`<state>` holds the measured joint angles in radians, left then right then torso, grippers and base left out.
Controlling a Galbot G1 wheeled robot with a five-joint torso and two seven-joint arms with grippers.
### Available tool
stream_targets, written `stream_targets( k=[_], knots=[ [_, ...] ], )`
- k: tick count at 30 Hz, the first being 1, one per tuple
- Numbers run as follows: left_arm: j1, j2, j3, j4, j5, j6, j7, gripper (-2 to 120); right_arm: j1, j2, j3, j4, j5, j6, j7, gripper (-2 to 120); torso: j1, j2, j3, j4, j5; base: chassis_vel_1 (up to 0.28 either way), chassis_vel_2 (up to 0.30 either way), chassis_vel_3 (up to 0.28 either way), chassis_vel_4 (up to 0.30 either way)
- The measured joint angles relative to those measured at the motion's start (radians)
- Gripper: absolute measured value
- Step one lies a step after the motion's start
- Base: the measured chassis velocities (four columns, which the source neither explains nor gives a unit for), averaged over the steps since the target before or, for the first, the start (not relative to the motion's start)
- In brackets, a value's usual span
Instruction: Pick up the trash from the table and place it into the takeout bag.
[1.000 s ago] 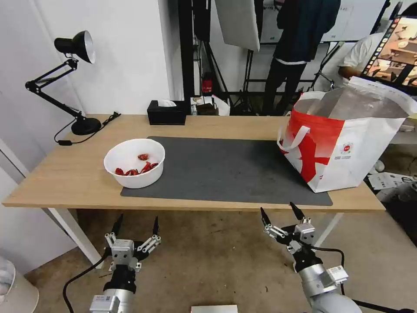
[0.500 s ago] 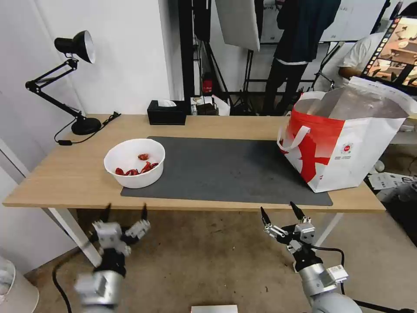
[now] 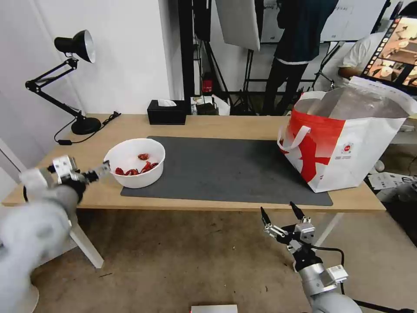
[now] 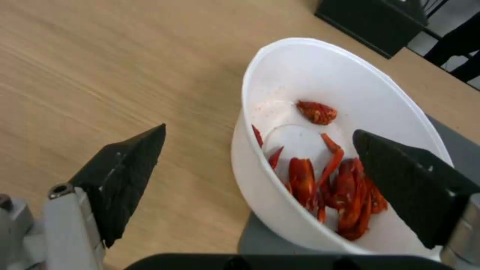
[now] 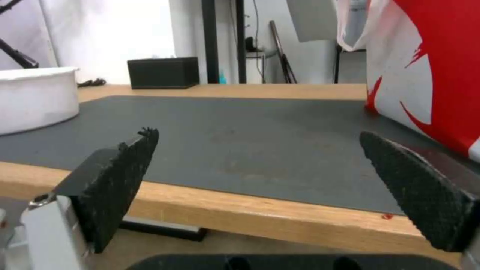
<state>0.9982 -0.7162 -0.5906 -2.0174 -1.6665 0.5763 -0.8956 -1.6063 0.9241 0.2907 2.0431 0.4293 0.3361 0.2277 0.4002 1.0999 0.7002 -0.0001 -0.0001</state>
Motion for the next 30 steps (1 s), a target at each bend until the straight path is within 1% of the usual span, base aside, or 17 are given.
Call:
stream_targets(
  k=[1,2,5,6,9,10,13,14,17,19,20,21,22,23,26,27,30],
  knots=[
    [-0.037,0.0,0.017,0.035,-0.035,0.015,-0.009,100,0.0,0.0,0.0,0.0,0.0,0.0,0.0,100,0.0,0.0,0.0,0.0,0.0,0.0,0.0,0.0,0.0],
    [-0.037,0.0,0.017,0.035,-0.035,0.015,-0.009,100,0.0,0.0,0.0,0.0,0.0,0.0,0.0,100,0.0,0.0,0.0,0.0,0.0,0.0,0.0,0.0,0.0],
    [-0.12,-0.009,0.069,0.121,-0.071,0.035,-0.015,100,0.0,0.0,0.0,0.0,0.0,0.0,0.0,100,0.0,0.0,0.0,0.0002,0.0,0.0,0.0,0.0,0.0],
    [-0.12,-0.009,0.069,0.121,-0.071,0.035,-0.015,100,0.0,0.0,0.0,0.0,0.0,0.0,0.0,100,0.0,0.0,0.0,0.0002,0.0,0.0,0.0,0.0,0.0],
    [-0.189,-0.023,0.114,0.206,-0.103,0.051,-0.021,100,0.0,0.0,0.0,0.0,0.0,0.0,0.0,100,0.0,0.0,0.0,0.0001,0.0,0.0,0.0,0.0,0.0],
    [-0.189,-0.023,0.114,0.206,-0.103,0.051,-0.021,100,0.0,0.0,0.0,0.0,0.0,0.0,0.0,100,0.0,0.0,0.0,0.0001,0.0,0.0,0.0,0.0,0.0],
    [-0.244,-0.036,0.159,0.264,-0.132,0.081,-0.029,100,0.0,0.0,0.0,0.0,0.0,0.0,0.0,100,0.0,0.0,0.0,0.0002,0.0003,0.0,0.0,0.0,0.0],
    [-0.244,-0.036,0.159,0.264,-0.132,0.081,-0.029,100,0.0,0.0,0.0,0.0,0.0,0.0,0.0,100,0.0,0.0,0.0,0.0002,0.0003,0.0,0.0,0.0,0.0],
    [-0.279,-0.051,0.197,0.297,-0.132,0.089,-0.043,100,0.0,0.0,0.0,0.0,0.0,0.0,0.0,100,0.0,0.0,0.0,0.0002,0.0002,0.0,0.0,0.0,0.0],
    [-0.314,-0.078,0.229,0.336,-0.133,0.089,-0.077,100,0.0,0.0,0.0,0.0,0.0,0.0,0.0,100,0.0,0.0,0.0,0.0,0.0001,0.0,0.0,0.0,0.0],
    [-0.314,-0.078,0.229,0.336,-0.133,0.089,-0.077,100,0.0,0.0,0.0,0.0,0.0,0.0,0.0,100,0.0,0.0,0.0,0.0,0.0001,0.0,0.0,0.0,0.0],
    [-0.326,-0.088,0.241,0.355,-0.134,0.089,-0.097,99,0.0,0.0,0.0,0.0,0.0,0.0,0.0,100,0.0,0.0,0.0,0.0,0.0002,0.0,0.0,0.0,0.0],
    [-0.332,-0.094,0.247,0.365,-0.133,0.088,-0.107,95,0.0,0.0,0.0,0.0,0.0,0.0,0.0,100,0.0,0.0,0.0,0.0,0.0001,0.0,0.0,0.0,0.0],
    [-0.332,-0.094,0.247,0.365,-0.133,0.088,-0.107,95,0.0,0.0,0.0,0.0,0.0,0.0,0.0,100,0.0,0.0,0.0,0.0,0.0001,0.0,0.0,0.0,0.0],
    [-0.337,-0.1,0.256,0.375,-0.131,0.084,-0.114,82,0.0,0.0,0.0,0.0,0.0,0.0,0.0,100,0.0,0.0,0.0,0.0001,0.0001,0.0,0.0,0.0,0.0],
    [-0.337,-0.1,0.256,0.375,-0.131,0.084,-0.114,82,0.0,0.0,0.0,0.0,0.0,0.0,0.0,100,0.0,0.0,0.0,0.0001,0.0001,0.0,0.0,0.0,0.0],
    [-0.337,-0.1,0.262,0.375,-0.127,0.076,-0.114,65,0.0,0.0,0.0,0.0,0.0,0.0,0.0,100,0.0,0.0,0.0,0.0001,0.0002,0.0,0.0,0.0,0.0]
  ],
)
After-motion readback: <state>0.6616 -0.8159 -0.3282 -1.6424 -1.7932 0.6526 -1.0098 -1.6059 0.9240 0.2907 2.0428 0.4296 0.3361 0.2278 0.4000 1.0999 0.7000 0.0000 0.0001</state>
